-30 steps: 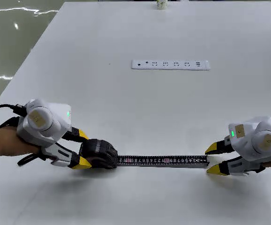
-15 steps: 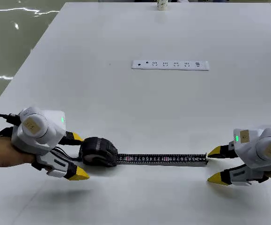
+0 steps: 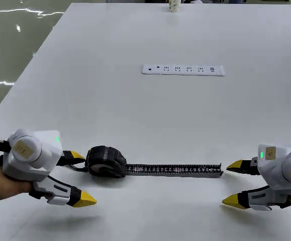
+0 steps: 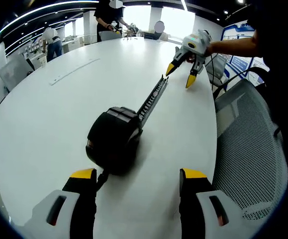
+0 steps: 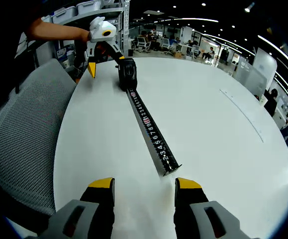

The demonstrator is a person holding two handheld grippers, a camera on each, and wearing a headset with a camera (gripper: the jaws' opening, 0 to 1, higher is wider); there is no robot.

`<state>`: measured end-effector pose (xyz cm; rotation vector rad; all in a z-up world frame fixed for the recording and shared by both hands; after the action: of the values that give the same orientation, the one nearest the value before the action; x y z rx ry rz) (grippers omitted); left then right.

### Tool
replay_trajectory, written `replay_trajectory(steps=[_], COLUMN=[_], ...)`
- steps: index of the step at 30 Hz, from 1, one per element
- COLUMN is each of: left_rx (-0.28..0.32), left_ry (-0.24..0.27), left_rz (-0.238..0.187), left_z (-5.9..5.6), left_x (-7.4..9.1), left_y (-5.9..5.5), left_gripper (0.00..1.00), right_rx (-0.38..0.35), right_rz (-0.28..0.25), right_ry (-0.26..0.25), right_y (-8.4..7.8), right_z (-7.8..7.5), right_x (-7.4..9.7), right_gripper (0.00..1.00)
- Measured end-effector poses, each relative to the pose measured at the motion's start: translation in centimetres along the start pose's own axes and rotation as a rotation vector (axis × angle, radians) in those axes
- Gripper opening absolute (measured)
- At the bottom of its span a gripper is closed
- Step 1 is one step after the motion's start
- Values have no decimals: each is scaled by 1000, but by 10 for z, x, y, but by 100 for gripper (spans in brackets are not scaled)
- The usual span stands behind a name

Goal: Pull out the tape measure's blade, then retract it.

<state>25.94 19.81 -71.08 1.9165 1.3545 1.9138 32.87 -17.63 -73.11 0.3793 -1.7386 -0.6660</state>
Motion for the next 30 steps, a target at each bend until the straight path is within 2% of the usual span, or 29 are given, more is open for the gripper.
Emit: replay_trajectory(steps=[3, 11, 14, 18, 24, 30], left_rx=[16, 47, 65, 81, 111, 152], left_ry=[20, 51, 63, 77, 101, 131], left_rz=[-33, -69, -95, -122, -148, -187], left_z=[-5, -15, -20, -32, -41, -49], left_x=[0, 2, 1, 0, -4, -8], left_y=[-1, -3, -4, -4, -5, -10], left_gripper=[65, 69, 70, 71, 74, 77], right_rx=[-24, -88, -127, -142, -197, -275], right_rz=[-7, -19, -12, -23, -32, -76], right_ry=[-15, -50, -64, -75, -104, -151], right_y=[0, -3, -3, -4, -5, -2], right_z=[3, 11, 15, 22, 31, 42], right_x=[3, 10, 13, 16, 19, 21], right_gripper=[48, 55, 57, 58, 63, 70])
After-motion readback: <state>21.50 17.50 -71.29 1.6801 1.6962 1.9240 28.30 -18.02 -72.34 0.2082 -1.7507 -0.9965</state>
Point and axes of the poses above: the centre of the closed fingertips' face, and the gripper's own axes: x roughly backward along the fingers, z roughly to its left, y roughly out of its top, the point moved 8 cm from there along x, roughly backward along the fingers, and after that the axes turned 9 degrees about -y, right-handed, at the moved point
